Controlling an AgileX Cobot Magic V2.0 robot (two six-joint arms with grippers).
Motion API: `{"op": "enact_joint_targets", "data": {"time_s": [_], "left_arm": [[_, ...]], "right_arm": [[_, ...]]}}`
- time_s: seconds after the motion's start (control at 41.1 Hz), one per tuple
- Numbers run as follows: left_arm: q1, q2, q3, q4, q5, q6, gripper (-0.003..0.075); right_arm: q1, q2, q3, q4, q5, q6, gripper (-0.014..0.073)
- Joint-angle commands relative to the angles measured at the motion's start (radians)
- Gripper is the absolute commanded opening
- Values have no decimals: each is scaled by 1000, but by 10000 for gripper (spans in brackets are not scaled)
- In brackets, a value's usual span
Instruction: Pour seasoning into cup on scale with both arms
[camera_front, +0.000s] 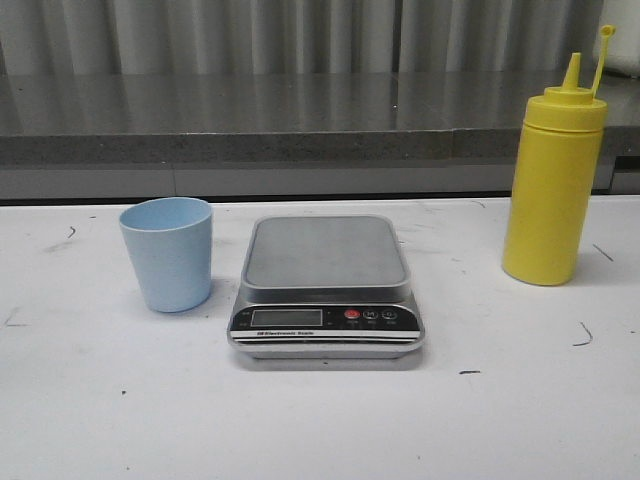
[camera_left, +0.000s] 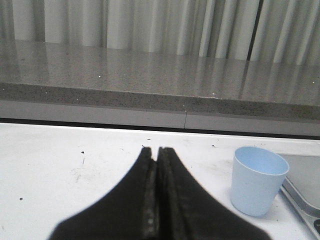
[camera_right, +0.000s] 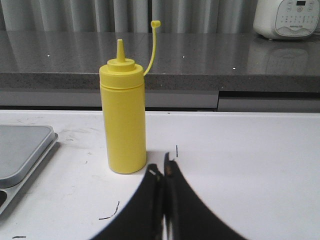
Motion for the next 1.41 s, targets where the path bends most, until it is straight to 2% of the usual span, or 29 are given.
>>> {"op": "enact_joint_targets", "data": {"time_s": [0.0, 1.386], "left_arm": [[1, -16, 24, 0, -82, -3, -20], [1, -16, 24, 0, -86, -3, -20]], "right_arm": [[-3, -17, -7, 3, -85, -7, -67], [-3, -17, -7, 3, -115, -7, -67]]}}
